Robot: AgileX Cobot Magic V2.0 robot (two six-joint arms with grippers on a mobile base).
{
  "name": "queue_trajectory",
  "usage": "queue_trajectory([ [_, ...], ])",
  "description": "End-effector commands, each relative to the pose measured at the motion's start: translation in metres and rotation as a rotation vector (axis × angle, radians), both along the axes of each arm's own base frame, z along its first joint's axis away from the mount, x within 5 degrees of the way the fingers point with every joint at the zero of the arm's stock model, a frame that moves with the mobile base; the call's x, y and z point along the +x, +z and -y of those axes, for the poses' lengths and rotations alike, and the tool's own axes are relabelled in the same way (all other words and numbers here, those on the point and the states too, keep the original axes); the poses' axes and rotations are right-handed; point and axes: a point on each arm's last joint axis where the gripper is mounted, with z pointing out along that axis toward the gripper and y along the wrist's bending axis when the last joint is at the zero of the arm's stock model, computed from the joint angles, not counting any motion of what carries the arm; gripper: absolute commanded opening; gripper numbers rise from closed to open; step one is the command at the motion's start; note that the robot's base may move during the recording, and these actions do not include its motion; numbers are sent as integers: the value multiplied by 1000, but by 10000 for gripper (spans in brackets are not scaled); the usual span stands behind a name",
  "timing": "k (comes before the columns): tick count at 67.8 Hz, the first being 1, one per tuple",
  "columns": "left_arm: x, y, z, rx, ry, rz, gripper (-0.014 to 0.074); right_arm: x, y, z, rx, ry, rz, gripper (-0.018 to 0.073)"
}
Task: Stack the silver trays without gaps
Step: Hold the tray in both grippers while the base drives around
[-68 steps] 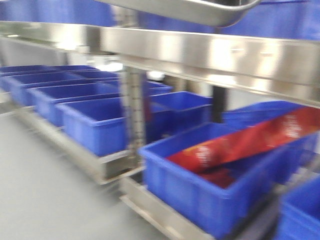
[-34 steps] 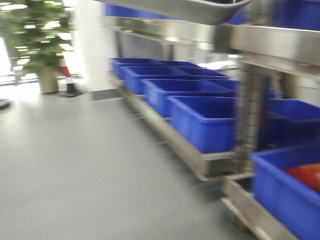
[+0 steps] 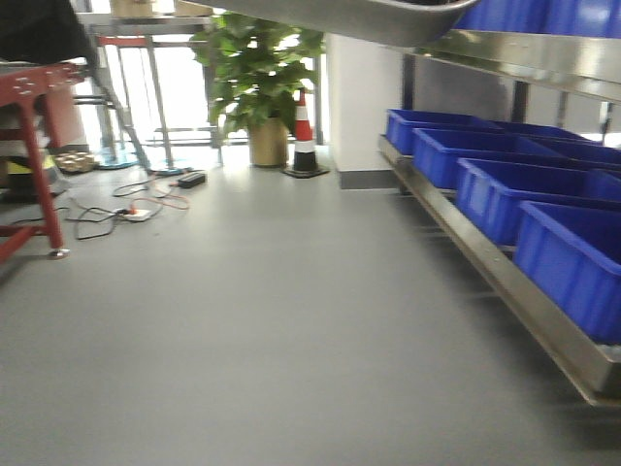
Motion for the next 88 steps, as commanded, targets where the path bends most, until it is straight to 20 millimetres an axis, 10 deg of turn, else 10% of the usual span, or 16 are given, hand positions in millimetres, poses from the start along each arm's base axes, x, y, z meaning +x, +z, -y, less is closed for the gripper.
queue_trajectory([
  [1,1,2,10,-52,-69,27,-16,-1,12,-10,111,87,78,-15],
  [88,1,2,10,-52,-69,27,-16,-1,13,-11,123,95,87,-15],
])
